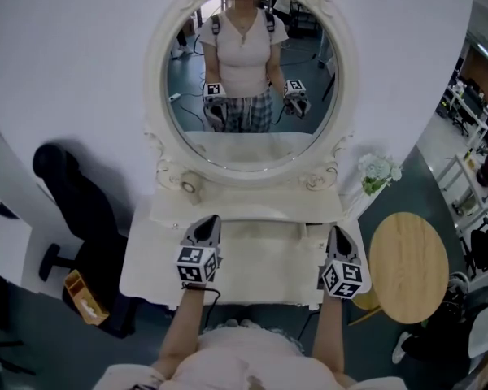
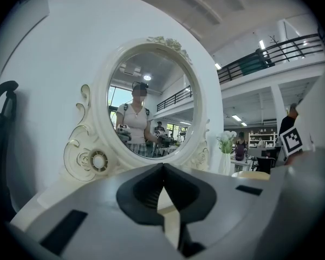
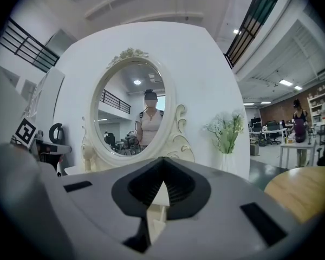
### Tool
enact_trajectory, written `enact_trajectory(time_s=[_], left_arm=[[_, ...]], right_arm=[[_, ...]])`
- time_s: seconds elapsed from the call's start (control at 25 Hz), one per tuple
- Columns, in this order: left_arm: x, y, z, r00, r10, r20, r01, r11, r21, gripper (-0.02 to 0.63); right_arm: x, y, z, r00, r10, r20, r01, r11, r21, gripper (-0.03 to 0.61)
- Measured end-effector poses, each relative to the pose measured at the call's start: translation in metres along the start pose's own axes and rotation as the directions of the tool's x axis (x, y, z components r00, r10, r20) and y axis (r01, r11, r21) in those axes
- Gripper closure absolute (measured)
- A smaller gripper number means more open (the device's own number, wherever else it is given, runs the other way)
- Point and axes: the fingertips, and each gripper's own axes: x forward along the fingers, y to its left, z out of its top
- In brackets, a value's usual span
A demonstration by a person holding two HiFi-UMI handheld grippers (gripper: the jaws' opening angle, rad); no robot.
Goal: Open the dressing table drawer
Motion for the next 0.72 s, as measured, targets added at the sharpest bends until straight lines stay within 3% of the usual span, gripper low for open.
enact_trajectory(time_s=[0.72], left_arm=[[0.01,0.013,-0.002,1.0,0.022,-0.009,-0.022,1.0,0.013,0.588]], right_arm=[[0.016,-0.003,-0.012,0.999,-0.002,-0.033,0.002,1.0,0.011,0.565]])
